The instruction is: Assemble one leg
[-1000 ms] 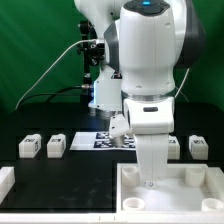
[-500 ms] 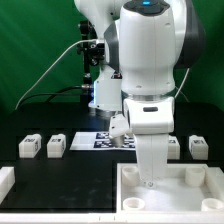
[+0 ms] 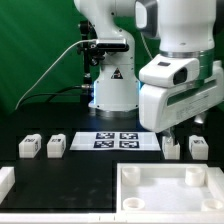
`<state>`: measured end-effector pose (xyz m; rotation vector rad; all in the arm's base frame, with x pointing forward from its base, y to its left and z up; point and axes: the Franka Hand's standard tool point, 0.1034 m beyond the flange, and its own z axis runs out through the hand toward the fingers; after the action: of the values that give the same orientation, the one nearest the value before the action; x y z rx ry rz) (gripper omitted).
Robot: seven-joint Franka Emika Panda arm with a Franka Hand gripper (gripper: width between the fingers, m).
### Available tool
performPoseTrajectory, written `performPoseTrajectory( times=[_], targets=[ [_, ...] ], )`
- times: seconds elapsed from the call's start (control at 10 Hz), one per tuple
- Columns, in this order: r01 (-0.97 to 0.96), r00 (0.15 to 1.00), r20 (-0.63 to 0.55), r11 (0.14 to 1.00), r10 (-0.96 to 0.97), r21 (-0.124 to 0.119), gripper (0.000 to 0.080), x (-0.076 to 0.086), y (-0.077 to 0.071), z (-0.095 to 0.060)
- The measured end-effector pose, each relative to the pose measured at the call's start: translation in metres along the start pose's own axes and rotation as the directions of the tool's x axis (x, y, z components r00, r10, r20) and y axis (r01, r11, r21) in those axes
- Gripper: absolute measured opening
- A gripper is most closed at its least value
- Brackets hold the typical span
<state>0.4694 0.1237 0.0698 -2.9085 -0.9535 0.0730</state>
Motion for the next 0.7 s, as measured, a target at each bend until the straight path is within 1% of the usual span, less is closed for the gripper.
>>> performPoseTrajectory(
  times=[0.1,0.2,0.3,0.4,0.5,0.6,0.7],
  targets=[
    [-0.098,0.995,-0.001,0.995,0.098,0.01,0.0649,0.001,-0.003,0.001],
    [-0.269,0.963,-0.001,0.963,0.269,0.023,0.0649,0.001,-0.003,0.001],
    [-0.313,0.95,0.0,0.949,0.313,0.025,0.0649,0.001,-0.004,0.001],
    [-0.434,0.901,0.005,0.9,0.435,0.033,0.0649,0.002,-0.008,0.002],
    [-0.599,0.801,0.024,0.8,0.598,0.044,0.0649,0.004,-0.025,0.007],
    [-0.594,0.803,0.085,0.804,0.589,0.035,0.0649,0.001,-0.043,0.013],
    [-0.624,0.78,0.1,0.779,0.618,0.056,0.0649,0.002,-0.051,0.021]
  ],
)
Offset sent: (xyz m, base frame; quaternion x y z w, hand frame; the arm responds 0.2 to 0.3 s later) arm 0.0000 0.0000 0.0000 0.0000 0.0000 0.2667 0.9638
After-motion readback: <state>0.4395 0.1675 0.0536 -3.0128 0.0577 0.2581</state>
